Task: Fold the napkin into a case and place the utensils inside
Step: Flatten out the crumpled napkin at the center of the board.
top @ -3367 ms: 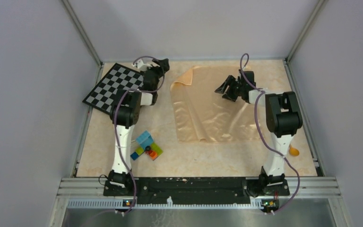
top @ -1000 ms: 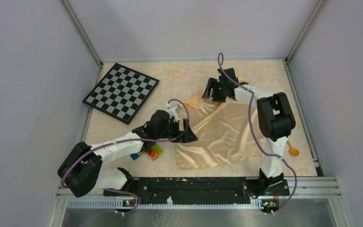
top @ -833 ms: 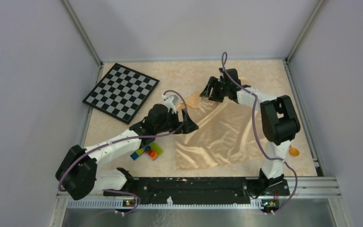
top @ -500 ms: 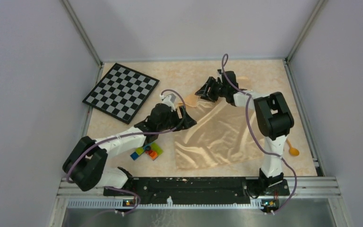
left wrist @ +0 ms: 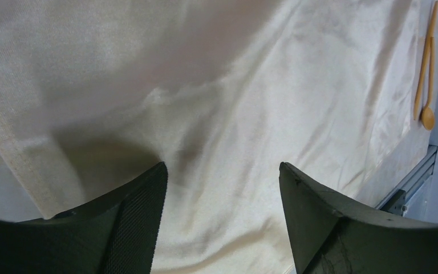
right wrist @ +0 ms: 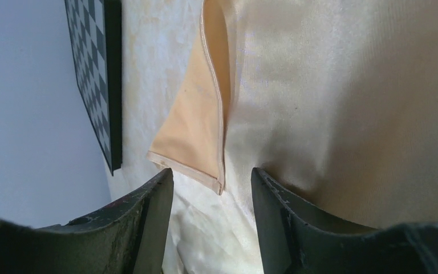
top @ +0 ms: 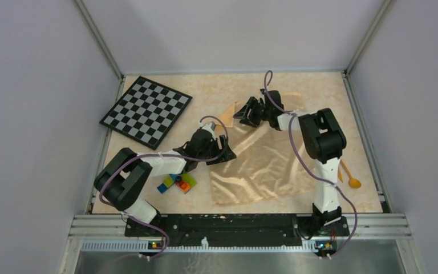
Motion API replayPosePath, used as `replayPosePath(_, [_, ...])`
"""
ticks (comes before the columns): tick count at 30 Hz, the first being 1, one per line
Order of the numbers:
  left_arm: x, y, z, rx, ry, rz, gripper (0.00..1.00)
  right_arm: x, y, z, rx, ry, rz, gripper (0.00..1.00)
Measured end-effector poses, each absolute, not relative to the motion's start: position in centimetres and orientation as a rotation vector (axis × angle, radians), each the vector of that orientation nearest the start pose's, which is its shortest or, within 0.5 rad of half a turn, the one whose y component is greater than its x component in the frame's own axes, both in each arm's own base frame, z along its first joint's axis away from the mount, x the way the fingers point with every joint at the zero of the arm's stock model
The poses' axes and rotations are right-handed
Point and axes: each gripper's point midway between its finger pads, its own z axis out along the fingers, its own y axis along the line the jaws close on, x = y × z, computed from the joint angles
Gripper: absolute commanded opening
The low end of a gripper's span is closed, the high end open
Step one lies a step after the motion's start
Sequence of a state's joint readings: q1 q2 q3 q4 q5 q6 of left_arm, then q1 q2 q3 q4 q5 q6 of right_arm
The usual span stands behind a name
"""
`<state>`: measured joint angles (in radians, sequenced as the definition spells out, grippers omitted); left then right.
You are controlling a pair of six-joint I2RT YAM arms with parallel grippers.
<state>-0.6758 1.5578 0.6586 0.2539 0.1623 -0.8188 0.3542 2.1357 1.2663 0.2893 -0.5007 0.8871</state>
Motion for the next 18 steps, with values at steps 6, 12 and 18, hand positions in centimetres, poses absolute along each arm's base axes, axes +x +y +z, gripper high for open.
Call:
replayPosePath(6, [27.0, -29.0, 4.7, -0.083, 2.402, -0.945, 0.75, 45.7, 30.0, 4.8, 0.291, 2.320, 1.236, 0.52])
replayPosePath(12, [27.2, -29.0, 4.7, -0.066, 2.388, -0.939, 0.86, 46.0, 31.4, 4.8, 0.264, 2.304, 1.256, 0.54])
replayPosePath(18, [29.4, -28.1, 6.2, -0.059, 2.293, -0.868, 0.98, 46.0, 31.3, 4.8, 0.267, 2.293, 1.268, 0.55])
